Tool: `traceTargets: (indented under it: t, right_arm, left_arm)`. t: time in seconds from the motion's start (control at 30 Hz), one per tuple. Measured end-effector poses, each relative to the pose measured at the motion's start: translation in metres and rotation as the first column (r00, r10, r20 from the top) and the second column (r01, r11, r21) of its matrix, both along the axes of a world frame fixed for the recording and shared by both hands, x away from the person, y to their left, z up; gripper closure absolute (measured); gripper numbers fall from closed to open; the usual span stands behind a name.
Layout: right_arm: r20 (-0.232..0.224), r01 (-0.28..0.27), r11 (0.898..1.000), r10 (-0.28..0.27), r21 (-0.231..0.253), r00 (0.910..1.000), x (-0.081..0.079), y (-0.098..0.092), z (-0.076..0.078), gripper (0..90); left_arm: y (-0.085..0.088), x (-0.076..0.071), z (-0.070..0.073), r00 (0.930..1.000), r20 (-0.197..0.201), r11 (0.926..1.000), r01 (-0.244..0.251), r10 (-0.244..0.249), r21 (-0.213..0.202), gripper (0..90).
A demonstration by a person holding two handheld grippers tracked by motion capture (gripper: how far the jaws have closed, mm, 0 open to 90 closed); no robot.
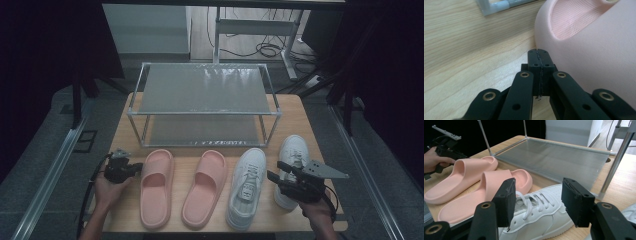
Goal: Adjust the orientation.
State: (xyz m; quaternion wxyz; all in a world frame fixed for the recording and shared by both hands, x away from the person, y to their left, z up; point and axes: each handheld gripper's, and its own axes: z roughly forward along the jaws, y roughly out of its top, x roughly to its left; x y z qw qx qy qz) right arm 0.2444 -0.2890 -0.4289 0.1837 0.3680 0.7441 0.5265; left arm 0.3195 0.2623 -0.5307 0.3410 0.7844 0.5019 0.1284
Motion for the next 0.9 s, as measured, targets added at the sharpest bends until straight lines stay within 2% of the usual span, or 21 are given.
traceTargets:
  t: [0.07, 0.23, 0.37, 0.57, 0.63, 0.8, 0.9]
  right_arm:
    - [0.003, -0.003, 1.0, 0.003, -0.003, 1.0, 0.0, 0.001, -0.001, 46.3]
    - [0.003, -0.003, 1.0, 0.003, -0.003, 1.0, 0.0, 0.001, -0.001, 46.3]
    - [0.003, 0.0, 1.0, 0.0, -0.004, 1.0, 0.0, 0.001, -0.001, 46.3]
    - [0.003, 0.005, 1.0, -0.005, -0.002, 1.0, -0.001, 0.0, 0.0, 46.3]
    - [0.007, 0.004, 1.0, -0.004, -0.003, 1.0, -0.001, 0.0, 0.0, 46.3]
    - [0.005, 0.001, 1.0, -0.001, -0.007, 1.0, -0.001, 0.002, 0.0, 46.3]
    - [0.003, 0.0, 1.0, 0.0, -0.009, 1.0, 0.0, 0.002, -0.001, 46.3]
  left_arm:
    - [-0.003, 0.003, -0.001, 0.9999, -0.002, 0.9999, 0.01, -0.01, -0.013, 90.0]
    - [-0.006, 0.005, -0.001, 0.9998, 0.005, 0.9997, 0.02, -0.02, -0.011, 89.9]
    - [0.0, -0.001, 0.005, 0.9998, 0.02, 0.9998, 0.0, 0.0, -0.019, 89.8]
    - [0.012, -0.031, 0.019, 0.9986, 0.052, 0.9986, -0.006, 0.009, -0.052, 89.3]
    - [0.014, -0.045, 0.022, 0.9986, 0.052, 0.9968, 0.004, 0.0, -0.08, 89.3]
    - [0.006, -0.07, 0.028, 0.9981, 0.052, 0.9924, 0.039, -0.033, -0.117, 89.6]
    - [-0.002, -0.081, 0.031, 0.9969, 0.061, 0.99, 0.058, -0.05, -0.129, 89.8]
